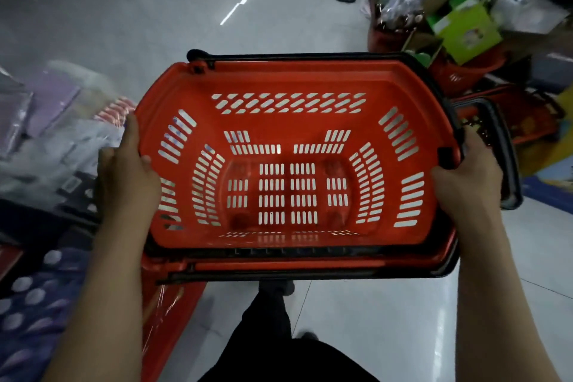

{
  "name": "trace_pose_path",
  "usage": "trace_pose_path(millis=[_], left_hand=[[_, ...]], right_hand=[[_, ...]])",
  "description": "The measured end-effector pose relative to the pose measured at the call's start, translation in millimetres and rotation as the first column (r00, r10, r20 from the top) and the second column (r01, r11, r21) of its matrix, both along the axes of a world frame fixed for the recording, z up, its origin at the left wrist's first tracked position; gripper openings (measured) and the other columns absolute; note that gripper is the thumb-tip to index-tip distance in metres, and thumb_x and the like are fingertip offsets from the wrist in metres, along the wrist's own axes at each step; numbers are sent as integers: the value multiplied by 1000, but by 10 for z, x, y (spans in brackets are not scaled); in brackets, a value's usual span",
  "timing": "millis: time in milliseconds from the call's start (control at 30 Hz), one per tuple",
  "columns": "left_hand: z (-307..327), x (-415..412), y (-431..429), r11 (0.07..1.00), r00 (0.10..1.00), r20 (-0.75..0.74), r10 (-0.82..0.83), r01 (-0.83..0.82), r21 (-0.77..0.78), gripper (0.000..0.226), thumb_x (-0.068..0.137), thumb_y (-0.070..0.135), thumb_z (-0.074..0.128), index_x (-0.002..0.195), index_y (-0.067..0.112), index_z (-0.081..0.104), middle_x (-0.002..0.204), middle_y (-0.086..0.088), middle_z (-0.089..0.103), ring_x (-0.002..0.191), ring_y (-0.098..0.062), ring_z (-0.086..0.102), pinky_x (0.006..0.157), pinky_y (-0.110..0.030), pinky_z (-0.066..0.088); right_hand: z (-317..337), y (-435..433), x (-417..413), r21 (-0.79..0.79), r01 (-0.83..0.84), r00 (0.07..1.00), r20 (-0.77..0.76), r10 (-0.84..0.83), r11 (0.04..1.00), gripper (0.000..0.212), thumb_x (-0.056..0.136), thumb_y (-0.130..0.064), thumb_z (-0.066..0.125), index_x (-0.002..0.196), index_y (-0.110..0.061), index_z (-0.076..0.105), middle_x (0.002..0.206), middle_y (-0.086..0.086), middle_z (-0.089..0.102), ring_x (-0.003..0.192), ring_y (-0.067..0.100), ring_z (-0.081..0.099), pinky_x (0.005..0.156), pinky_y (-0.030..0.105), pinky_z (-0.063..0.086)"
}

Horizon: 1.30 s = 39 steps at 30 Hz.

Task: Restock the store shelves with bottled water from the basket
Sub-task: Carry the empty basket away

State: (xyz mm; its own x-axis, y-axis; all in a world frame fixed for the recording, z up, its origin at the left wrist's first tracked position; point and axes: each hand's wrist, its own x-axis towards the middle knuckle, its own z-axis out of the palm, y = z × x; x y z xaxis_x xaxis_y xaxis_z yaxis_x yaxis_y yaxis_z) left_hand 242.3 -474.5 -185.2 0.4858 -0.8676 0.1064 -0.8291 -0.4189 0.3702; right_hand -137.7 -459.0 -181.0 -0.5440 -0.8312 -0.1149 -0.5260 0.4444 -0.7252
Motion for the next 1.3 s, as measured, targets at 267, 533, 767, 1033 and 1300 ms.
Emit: trace_pose_path(millis=[267, 533, 767, 1033, 1300], left_hand=[[85, -59, -1708, 997, 995, -59, -79, 79, 2, 64, 98, 8, 47, 153, 33, 26, 136, -22, 52, 118, -46, 53, 93, -59, 46], [400, -297, -3378, 986, 983, -80, -164, 160, -54, 61, 102, 13, 44, 154, 34, 21, 127, -26, 52, 109, -46, 57, 86, -60, 50], [311, -734, -4747, 982, 982, -3, -188, 188, -8, 60, 101, 18, 43, 153, 37, 20, 116, -25, 53, 95, -48, 61, 79, -60, 53], [390, -1318, -6699, 993, 990, 82, -119, 120, 0, 61, 100, 14, 45, 155, 31, 22, 117, -30, 53, 98, -50, 59, 82, -61, 50], [443, -1413, -8220, 998, 998, 62, 32, -29, -48, 61, 101, 17, 45, 155, 31, 20, 119, -29, 52, 100, -51, 58, 83, -62, 50]], right_hand=[[258, -1423, 16, -34, 81, 996, -34, -82, 996, 66, 84, -13, 62, 146, -21, 41, 136, 9, 57, 114, 28, 59, 96, 42, 48], [491, -2824, -161, -75, 202, 978, -26, -205, 976, 70, 83, -8, 64, 147, -21, 40, 137, 13, 56, 121, 36, 55, 100, 49, 45], [199, -4155, -513, -51, 304, 953, 10, -304, 951, 75, 83, -7, 61, 151, -23, 35, 147, 11, 49, 132, 33, 47, 105, 47, 40], [124, -6362, -1133, -53, 212, 976, 54, -210, 976, 73, 79, -7, 62, 147, -24, 40, 137, 10, 57, 124, 35, 53, 98, 47, 44], [399, -8404, -1198, -127, 99, 995, 38, -95, 987, 66, 76, -9, 61, 138, -27, 49, 128, 9, 62, 118, 34, 57, 97, 44, 44]])
